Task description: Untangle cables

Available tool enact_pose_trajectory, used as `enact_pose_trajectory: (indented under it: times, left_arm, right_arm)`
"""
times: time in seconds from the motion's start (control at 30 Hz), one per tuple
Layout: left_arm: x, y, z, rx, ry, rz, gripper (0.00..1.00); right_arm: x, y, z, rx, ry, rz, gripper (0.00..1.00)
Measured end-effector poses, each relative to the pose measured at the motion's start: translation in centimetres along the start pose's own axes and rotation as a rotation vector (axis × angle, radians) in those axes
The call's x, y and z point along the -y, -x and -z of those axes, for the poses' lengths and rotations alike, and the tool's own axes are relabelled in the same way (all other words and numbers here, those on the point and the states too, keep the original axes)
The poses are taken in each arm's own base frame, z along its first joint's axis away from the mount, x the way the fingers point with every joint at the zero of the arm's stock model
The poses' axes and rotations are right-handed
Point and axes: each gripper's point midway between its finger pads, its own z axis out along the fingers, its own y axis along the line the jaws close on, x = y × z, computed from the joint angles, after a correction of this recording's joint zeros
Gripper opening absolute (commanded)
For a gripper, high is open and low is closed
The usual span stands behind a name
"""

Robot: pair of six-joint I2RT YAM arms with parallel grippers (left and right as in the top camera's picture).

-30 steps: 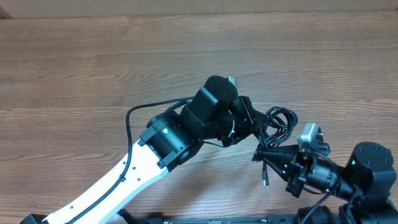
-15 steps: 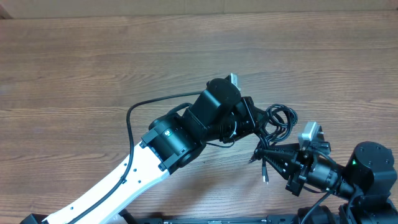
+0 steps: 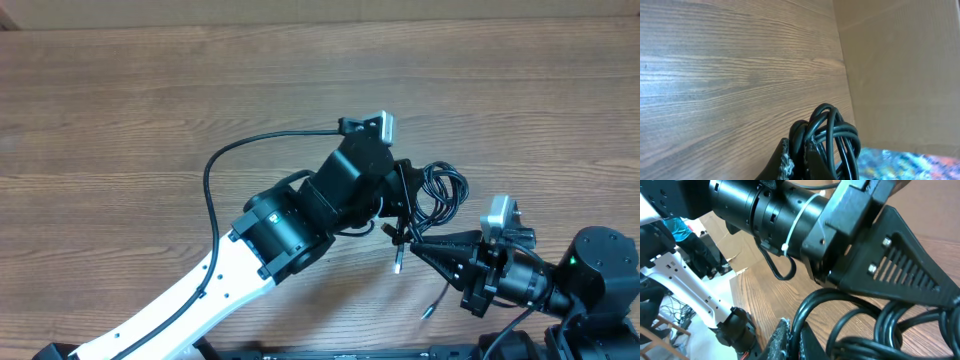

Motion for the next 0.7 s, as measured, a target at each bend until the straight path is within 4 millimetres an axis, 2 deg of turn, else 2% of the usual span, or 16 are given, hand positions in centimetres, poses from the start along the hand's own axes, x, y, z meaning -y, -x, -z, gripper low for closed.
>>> enact_pose_trajectory:
  times: [0.1, 0.3, 0.47, 0.5, 0.57, 0.6, 0.67, 0.7]
  left_arm:
    - [0.3, -0.5, -0.1, -0.001, 0.001, -0.071, 0.04]
    - [0.1, -0.3, -0.1, 0.030, 0.030, -0.170, 0.04]
    - [-1.6, 0.2, 0.1, 0.062, 0.115, -0.203, 0.04]
    - [-1.8, 0.3, 0.1, 0.066, 0.123, -0.203, 0.04]
    - [-2.1, 0.3, 0.1, 0.069, 0.137, -0.201, 0.04]
    - [-2.2, 0.3, 0.1, 0.069, 0.144, -0.197, 0.04]
    - [-2.4, 0.3, 0.2, 0.072, 0.150, -0.183, 0.04]
    - [-2.4, 0.4, 0.2, 0.075, 0.151, -0.174, 0.04]
  right_arm:
    - [-0.2, 0.1, 0.0, 0.003, 0.011, -0.002, 0.04]
    - [0.1, 0.3, 0.0, 0.009, -0.005, -0.041, 0.04]
    - [2.1, 0.0, 0.1, 0.012, -0.122, -0.146, 0.06]
    - [2.6, -0.1, 0.2, 0.011, -0.154, -0.171, 0.16]
    - [3.8, -0.6, 0.5, 0.008, -0.227, -0.225, 0.50]
    - [4.3, -0.8, 0.6, 0.006, -0.258, -0.250, 0.63]
    - [5.1, -1.1, 0.8, 0.008, -0.310, -0.278, 1.00]
    - [5.4, -1.1, 0.9, 0.011, -0.325, -0.285, 1.00]
